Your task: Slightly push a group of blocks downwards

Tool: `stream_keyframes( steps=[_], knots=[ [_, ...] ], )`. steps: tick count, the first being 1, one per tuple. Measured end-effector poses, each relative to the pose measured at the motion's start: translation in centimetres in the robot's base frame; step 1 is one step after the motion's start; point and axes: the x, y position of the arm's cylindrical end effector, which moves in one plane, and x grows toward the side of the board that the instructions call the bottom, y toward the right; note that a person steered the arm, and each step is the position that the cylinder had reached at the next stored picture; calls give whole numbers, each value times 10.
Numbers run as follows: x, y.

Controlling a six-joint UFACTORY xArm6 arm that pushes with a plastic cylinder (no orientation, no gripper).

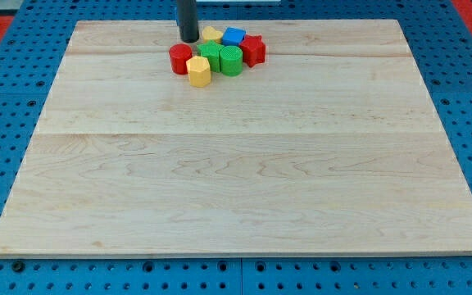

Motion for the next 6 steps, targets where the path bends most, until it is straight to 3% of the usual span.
stream_keyframes(
  steps=[1, 3, 5, 6],
  knots=[
    [-13, -21],
    [-39, 55],
    [6, 38],
    [6, 25]
  ],
)
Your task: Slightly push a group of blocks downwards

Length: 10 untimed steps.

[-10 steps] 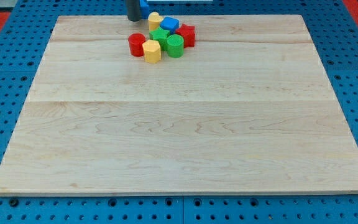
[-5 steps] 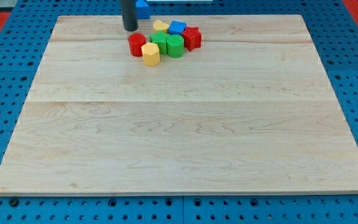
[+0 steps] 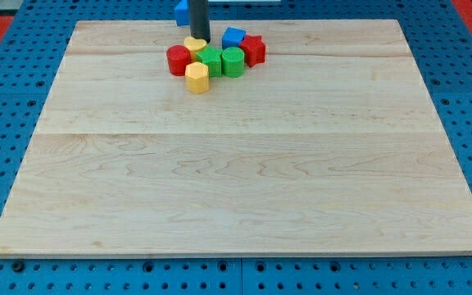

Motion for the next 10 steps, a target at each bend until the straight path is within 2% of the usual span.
stream_keyframes(
  steps=[1, 2, 3, 4, 5, 6, 7, 8, 9, 10],
  knots=[
    [-3, -11],
    [-32, 18],
    [-36, 66],
    [-33, 71],
    [-26, 36],
    [-23, 27],
    [-24, 40],
    [-44, 62],
    [-28, 83],
    [-13, 75]
  ],
)
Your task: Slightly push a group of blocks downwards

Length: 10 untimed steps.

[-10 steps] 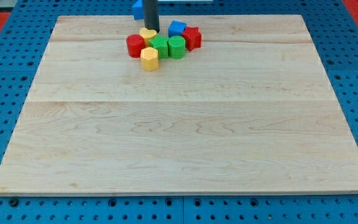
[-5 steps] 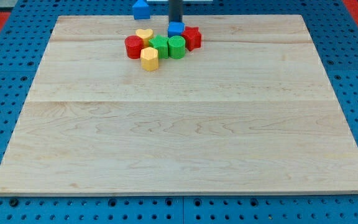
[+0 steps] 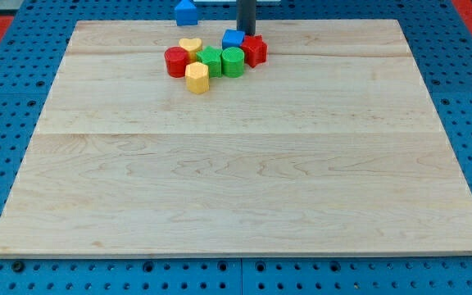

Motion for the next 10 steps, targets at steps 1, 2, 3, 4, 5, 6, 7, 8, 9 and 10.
stream_keyframes(
  steps=[1, 2, 3, 4, 5, 6, 7, 8, 9, 10],
  knots=[
    [10, -9],
    [12, -8],
    [-11, 13],
    [-24, 26],
    [-29, 28],
    [-29, 27],
    [-29, 22],
    [-29, 19],
    [-29, 13],
    [-29, 6]
  ],
)
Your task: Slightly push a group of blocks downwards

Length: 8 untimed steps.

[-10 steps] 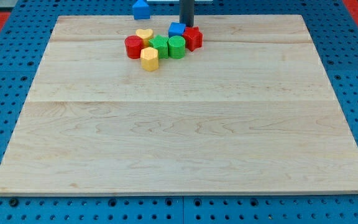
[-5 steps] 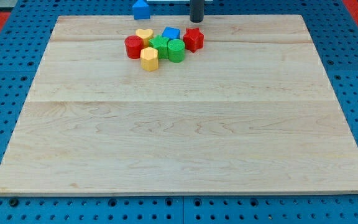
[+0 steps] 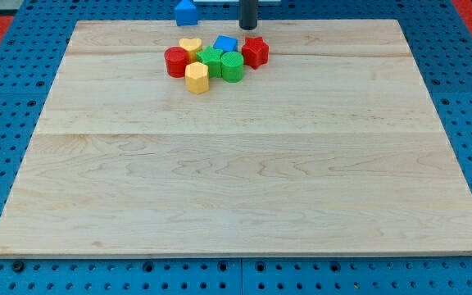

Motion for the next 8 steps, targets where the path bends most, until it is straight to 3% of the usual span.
stream_keyframes(
  steps=[8],
  knots=[
    [0, -25]
  ],
)
